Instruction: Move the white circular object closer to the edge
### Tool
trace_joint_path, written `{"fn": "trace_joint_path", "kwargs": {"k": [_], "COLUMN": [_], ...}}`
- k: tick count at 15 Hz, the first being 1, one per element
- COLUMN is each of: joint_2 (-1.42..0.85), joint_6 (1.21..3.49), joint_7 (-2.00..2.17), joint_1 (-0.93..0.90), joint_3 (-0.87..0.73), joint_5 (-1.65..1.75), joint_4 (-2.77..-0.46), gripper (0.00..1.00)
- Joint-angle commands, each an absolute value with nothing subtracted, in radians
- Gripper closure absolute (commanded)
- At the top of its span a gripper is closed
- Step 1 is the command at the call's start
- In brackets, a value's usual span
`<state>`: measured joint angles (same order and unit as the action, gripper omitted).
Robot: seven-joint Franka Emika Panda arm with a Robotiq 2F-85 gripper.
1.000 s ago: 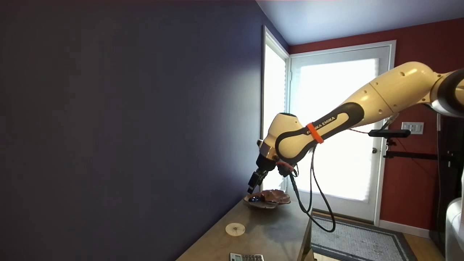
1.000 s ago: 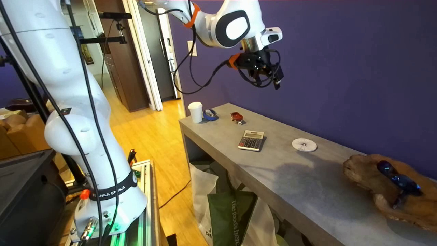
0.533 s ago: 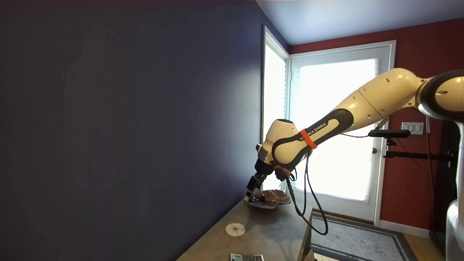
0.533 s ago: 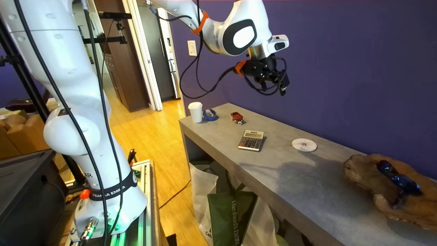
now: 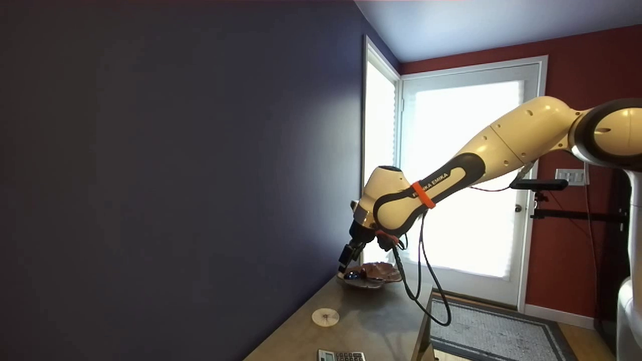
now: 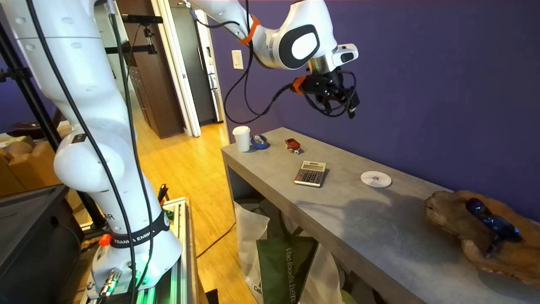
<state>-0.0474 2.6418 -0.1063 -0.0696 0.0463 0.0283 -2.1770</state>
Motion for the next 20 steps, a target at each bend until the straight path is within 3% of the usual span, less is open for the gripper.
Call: {"fn": "trace_joint_path", "kwargs": {"k": [1,20], "joint_2": [-0.19,-0.745], "joint_6": [2.63,2.54], "joint_7": [-0.087,-0.166], "joint_1": [-0.071,-0.066], "joint_3": [0.051,0.031], "joint_5": [0.082,0.109], "joint_4": [-2.032,-1.477], "gripper": [0.0,0.0]}}
